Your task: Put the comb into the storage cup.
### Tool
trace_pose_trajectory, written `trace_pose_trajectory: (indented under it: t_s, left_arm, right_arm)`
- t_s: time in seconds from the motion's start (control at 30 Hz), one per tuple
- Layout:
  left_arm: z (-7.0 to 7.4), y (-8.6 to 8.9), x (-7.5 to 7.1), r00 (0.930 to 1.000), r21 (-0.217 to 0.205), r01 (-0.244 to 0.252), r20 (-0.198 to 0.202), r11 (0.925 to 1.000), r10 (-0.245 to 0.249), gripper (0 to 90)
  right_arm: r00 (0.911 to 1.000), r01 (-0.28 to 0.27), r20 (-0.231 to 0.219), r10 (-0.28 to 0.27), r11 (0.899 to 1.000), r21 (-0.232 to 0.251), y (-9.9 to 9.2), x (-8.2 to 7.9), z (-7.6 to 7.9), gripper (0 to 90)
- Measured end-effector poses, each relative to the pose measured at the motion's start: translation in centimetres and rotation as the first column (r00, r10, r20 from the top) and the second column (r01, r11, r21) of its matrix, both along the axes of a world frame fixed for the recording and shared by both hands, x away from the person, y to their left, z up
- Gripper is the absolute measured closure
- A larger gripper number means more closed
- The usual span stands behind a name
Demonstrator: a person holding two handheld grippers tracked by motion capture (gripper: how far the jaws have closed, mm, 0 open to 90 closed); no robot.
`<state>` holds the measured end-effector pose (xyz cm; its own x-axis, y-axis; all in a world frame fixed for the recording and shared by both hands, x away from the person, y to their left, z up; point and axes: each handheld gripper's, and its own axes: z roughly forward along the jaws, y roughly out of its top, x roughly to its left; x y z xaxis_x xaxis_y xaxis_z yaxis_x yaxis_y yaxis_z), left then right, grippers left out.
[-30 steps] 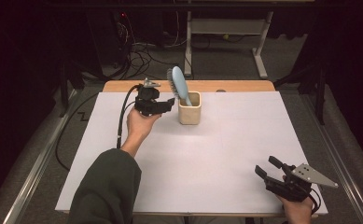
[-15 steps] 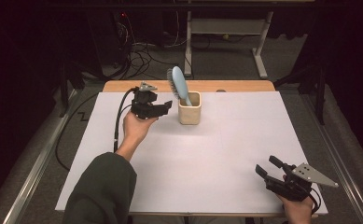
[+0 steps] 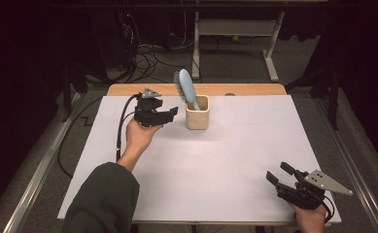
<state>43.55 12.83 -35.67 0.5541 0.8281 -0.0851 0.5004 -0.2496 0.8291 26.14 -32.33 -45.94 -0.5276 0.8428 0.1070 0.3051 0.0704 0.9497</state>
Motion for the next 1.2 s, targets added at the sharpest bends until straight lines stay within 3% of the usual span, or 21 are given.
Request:
trace_pose_trajectory:
  t_s: [1.2]
  left_arm:
    - [-0.1, 2.8, -2.3, 0.9999, -0.025, -0.011, 0.008, 0.9996, 0.011, 34.3]
  right_arm:
    - [1.0000, 0.002, 0.000, -0.002, 1.000, 0.005, 0.0, 0.0, 0.0, 32.4]
